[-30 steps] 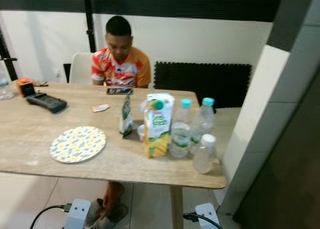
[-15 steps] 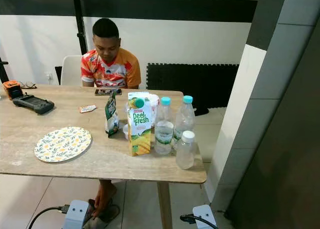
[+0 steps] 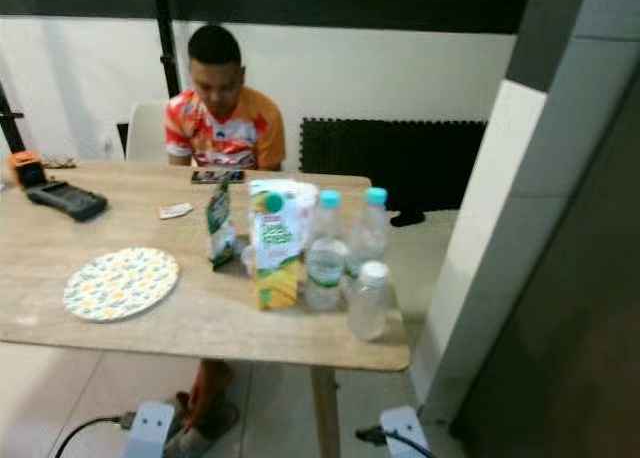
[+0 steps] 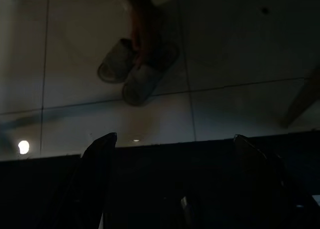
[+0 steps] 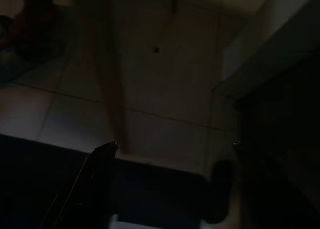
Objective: Restocking fridge
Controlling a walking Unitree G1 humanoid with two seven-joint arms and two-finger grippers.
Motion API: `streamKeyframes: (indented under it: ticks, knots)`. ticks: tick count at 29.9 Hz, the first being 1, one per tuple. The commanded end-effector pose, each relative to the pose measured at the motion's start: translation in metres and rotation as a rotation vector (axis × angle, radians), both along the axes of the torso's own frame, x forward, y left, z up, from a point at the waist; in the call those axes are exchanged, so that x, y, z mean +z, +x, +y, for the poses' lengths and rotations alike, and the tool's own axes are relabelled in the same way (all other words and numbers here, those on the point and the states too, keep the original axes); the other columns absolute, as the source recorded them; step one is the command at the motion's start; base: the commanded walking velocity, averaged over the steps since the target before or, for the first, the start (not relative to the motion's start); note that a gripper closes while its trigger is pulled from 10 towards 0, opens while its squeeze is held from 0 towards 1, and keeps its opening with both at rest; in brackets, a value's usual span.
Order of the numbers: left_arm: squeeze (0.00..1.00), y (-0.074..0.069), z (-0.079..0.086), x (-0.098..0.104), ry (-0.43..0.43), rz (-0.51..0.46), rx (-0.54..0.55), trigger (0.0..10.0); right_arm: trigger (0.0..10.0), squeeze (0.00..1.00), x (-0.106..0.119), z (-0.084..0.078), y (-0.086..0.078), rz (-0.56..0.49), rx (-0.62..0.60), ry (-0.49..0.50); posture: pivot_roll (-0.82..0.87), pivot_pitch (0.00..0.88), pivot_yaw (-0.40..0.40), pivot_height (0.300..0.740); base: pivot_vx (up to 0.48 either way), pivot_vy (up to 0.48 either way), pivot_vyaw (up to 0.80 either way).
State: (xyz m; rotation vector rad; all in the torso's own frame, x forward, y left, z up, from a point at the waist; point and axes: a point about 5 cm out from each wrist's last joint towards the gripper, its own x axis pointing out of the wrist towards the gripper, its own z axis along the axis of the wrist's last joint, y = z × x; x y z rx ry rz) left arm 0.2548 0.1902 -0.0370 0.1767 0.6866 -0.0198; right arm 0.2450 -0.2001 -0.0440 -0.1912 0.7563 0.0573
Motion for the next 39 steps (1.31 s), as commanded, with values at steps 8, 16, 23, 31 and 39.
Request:
streamKeyframes:
  ticks: [8,16,23,31,39]
  knots:
    - [0.00,-0.004,0.002,-0.003,0.005,0.010,0.009,10.0,10.0,0.00,0.009,0.004,0.011,-0.021,0.096,0.068,-0.05,0.048,-0.045,0.740,0.000,0.000,0.00]
    - [0.00,-0.006,0.012,-0.002,0.058,0.001,0.010,10.0,10.0,0.00,0.023,0.012,0.021,0.005,0.433,0.139,-0.05,0.051,-0.046,0.740,0.000,0.000,0.00]
    - [0.00,-0.012,0.018,-0.005,0.068,0.015,0.025,10.0,10.0,0.00,0.071,0.019,0.033,-0.001,0.794,0.426,-0.06,0.050,-0.049,0.740,0.000,0.000,0.00]
    - [0.00,-0.015,0.016,-0.007,0.064,0.019,0.025,10.0,10.0,0.00,0.171,0.025,0.056,-0.319,0.928,0.786,-0.06,0.050,-0.049,0.740,0.000,0.000,0.00]
    - [0.00,-0.019,0.013,-0.010,0.043,0.018,-0.001,10.0,10.0,0.00,0.243,0.010,0.088,-0.709,0.809,0.781,-0.05,0.048,-0.046,0.740,0.000,0.000,0.00]
